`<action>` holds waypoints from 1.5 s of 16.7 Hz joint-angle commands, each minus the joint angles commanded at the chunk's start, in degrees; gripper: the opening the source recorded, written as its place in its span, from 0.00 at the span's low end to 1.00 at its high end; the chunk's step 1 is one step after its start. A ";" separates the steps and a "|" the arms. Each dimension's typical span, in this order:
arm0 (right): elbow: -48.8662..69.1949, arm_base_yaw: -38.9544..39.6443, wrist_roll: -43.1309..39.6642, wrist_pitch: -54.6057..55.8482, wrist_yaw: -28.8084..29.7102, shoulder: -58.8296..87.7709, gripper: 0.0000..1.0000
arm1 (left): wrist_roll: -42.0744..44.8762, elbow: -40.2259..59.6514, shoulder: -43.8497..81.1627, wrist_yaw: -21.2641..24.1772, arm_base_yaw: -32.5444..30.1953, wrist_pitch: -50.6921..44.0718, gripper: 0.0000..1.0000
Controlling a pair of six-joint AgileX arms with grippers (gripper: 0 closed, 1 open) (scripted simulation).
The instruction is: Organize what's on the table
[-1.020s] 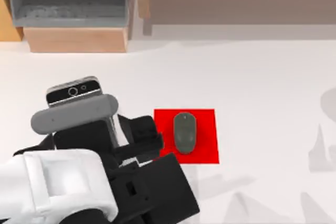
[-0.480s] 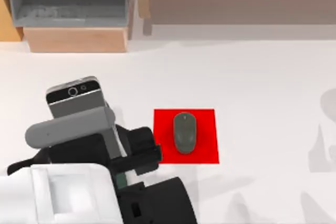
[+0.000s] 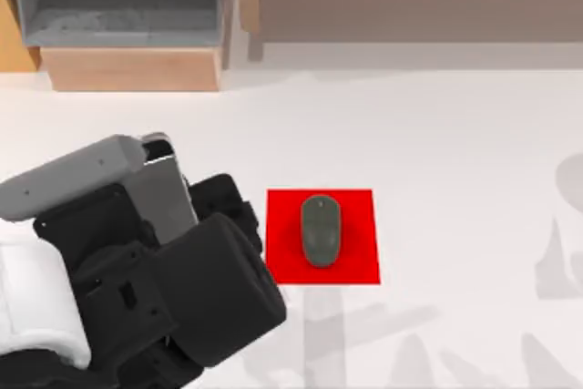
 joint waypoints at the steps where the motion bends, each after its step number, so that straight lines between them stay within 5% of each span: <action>1: 0.00 0.00 0.00 0.00 0.00 0.00 1.00 | 2.87 -0.62 -3.69 3.81 2.19 2.30 1.00; 7: 0.00 0.00 0.00 0.00 0.00 0.00 1.00 | 20.43 -8.69 -26.99 28.46 18.70 16.45 1.00; 11: 0.00 0.00 0.00 0.00 0.00 0.00 1.00 | 30.84 -15.79 -38.22 40.21 28.79 24.48 1.00; 19: 0.00 0.00 0.00 0.00 0.00 0.00 1.00 | 62.91 -34.31 -55.93 49.84 52.10 40.51 1.00; 25: 0.00 0.00 0.00 0.00 0.00 0.00 1.00 | 78.07 -47.17 -64.95 51.02 64.67 49.11 1.00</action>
